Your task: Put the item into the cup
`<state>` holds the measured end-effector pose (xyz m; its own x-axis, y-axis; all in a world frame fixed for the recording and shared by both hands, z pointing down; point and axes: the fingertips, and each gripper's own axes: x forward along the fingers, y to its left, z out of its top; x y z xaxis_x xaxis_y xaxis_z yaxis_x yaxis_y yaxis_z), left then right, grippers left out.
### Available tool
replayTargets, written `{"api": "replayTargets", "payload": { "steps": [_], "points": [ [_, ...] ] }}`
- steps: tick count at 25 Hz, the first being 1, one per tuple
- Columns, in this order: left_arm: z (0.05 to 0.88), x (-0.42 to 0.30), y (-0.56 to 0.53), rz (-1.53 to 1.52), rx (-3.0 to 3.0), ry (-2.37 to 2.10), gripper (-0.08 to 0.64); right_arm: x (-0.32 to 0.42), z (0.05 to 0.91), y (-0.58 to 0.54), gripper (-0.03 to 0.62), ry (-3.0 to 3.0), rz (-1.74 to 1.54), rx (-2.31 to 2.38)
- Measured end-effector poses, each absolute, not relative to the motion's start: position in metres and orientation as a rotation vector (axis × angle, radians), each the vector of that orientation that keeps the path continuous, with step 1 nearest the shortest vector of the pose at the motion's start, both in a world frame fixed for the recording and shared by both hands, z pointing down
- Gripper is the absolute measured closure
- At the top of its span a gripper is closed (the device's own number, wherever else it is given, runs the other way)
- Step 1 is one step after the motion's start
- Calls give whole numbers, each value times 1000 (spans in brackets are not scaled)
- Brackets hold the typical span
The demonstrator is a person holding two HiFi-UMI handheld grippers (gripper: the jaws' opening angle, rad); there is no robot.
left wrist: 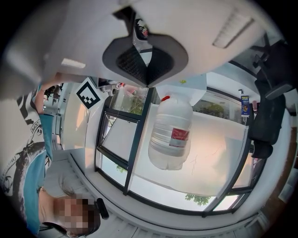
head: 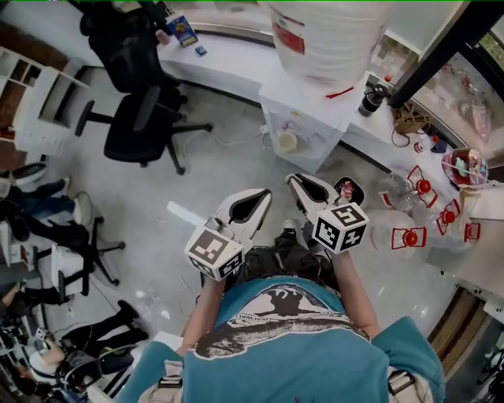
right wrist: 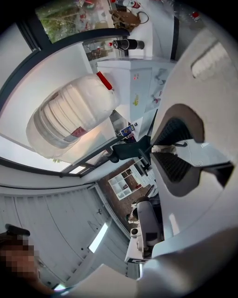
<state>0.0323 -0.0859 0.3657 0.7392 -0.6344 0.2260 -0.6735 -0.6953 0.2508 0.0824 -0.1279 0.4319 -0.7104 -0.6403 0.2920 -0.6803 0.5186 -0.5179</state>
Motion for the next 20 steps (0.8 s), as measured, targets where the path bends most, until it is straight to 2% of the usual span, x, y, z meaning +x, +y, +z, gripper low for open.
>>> {"api": "replayTargets", "payload": {
  "steps": [20],
  "points": [
    [368, 42, -97, 248, 2636, -977, 548, 100, 447, -132, 543, -2637, 1042, 1237]
  ]
}}
